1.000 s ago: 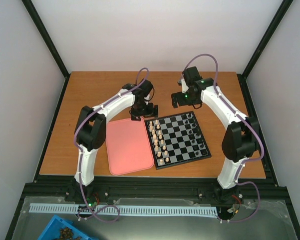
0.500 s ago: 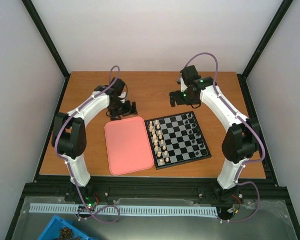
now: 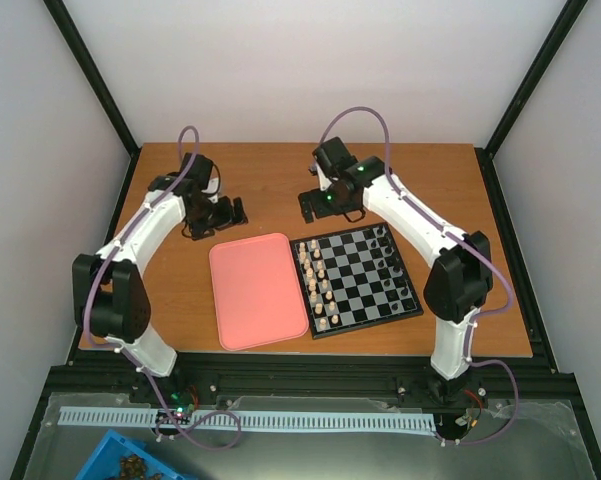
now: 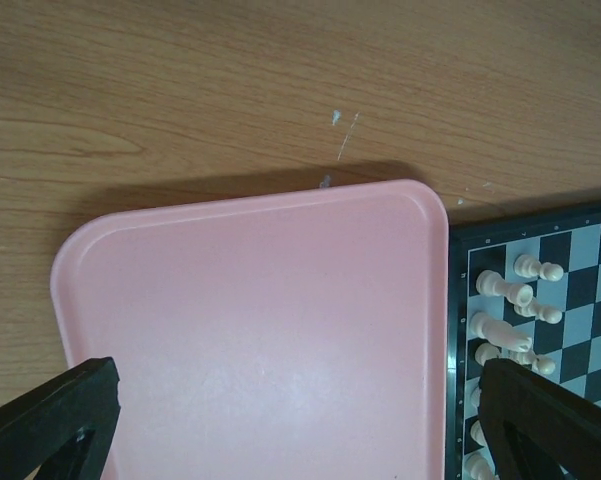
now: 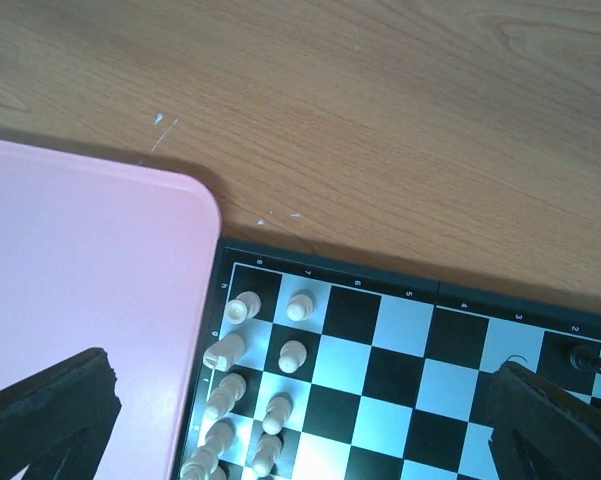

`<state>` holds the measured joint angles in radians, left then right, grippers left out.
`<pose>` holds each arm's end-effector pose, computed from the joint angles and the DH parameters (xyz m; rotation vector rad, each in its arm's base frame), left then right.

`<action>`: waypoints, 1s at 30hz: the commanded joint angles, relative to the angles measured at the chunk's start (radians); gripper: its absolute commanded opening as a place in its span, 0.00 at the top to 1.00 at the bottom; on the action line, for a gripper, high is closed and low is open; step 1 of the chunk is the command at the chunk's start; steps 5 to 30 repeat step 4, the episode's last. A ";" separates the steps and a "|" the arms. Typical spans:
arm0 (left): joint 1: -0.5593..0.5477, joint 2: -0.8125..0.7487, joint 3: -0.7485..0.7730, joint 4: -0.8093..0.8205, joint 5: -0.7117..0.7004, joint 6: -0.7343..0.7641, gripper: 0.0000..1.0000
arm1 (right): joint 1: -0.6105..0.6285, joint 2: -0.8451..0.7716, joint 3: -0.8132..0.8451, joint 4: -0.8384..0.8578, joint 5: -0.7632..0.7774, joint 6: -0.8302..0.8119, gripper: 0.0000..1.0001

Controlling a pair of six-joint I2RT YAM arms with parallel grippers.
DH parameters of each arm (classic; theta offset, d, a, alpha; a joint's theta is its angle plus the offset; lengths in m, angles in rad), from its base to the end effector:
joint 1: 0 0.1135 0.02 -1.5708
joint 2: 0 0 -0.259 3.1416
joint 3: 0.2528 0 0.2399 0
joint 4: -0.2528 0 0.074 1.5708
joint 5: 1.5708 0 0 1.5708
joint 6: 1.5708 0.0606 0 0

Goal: Set up the chess pieces on the board
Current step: Reset both arms

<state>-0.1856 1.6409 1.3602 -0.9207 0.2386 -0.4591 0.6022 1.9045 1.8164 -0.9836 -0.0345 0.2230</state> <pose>0.3177 -0.0742 0.2413 -0.3226 2.8086 -0.4886 0.3333 0.2316 0.2794 -0.5167 2.6301 0.3163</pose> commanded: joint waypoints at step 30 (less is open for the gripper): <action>0.006 -0.052 0.039 -0.063 -0.043 0.045 0.00 | 0.008 -0.068 -0.002 -0.008 0.086 -0.001 0.00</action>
